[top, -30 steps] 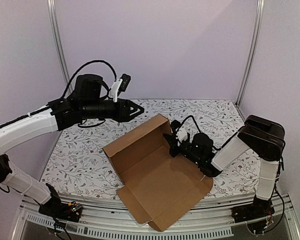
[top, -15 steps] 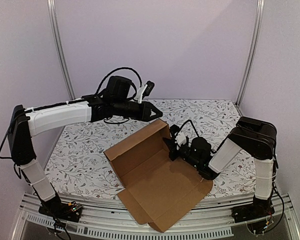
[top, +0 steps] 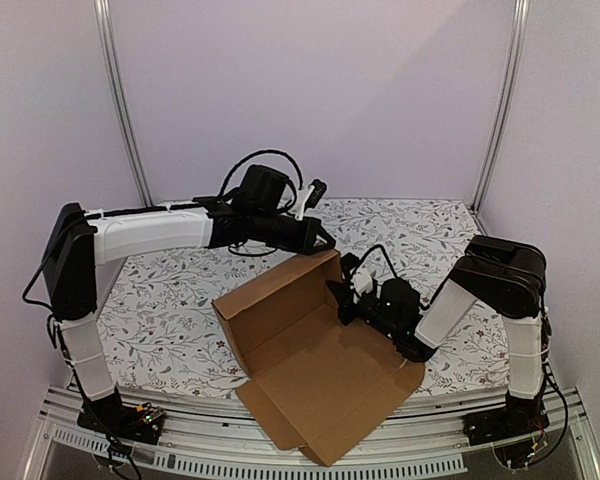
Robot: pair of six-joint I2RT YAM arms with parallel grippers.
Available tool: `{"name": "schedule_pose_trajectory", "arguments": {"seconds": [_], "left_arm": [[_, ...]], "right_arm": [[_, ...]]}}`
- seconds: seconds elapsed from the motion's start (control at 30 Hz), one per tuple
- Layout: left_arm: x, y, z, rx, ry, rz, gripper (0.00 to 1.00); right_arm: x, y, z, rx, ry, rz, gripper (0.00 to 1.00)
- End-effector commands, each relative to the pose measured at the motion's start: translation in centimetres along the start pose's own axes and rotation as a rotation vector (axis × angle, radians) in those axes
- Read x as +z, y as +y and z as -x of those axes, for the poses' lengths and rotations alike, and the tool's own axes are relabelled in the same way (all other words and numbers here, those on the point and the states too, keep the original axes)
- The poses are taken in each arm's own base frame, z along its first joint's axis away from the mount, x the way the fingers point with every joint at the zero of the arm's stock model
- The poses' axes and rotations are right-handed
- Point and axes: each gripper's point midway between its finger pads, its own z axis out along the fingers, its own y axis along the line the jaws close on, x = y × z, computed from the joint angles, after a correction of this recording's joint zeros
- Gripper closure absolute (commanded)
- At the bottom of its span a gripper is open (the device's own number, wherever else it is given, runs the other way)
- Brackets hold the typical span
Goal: Fold the paper box
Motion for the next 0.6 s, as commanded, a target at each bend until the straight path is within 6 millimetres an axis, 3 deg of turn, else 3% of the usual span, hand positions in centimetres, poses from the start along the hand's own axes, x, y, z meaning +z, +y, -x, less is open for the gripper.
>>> {"name": "schedule_pose_trajectory", "arguments": {"seconds": [0.0, 0.27, 0.57], "left_arm": [[1.8, -0.6, -2.2, 0.015, 0.068, 0.025, 1.0], [2.9, -0.9, -3.7, 0.015, 0.103, 0.039, 1.0], [2.7, -0.9, -3.9, 0.018, 0.106, 0.049, 1.0]], "right_arm": [[-0.2, -0.8, 0.2, 0.032, -0.038, -0.034, 0.91], [-1.0, -1.3, 0.4, 0.033, -0.035, -0.058, 0.75], [-0.8, -1.5, 1.6, 0.03, -0.063, -0.071, 0.69]]}}
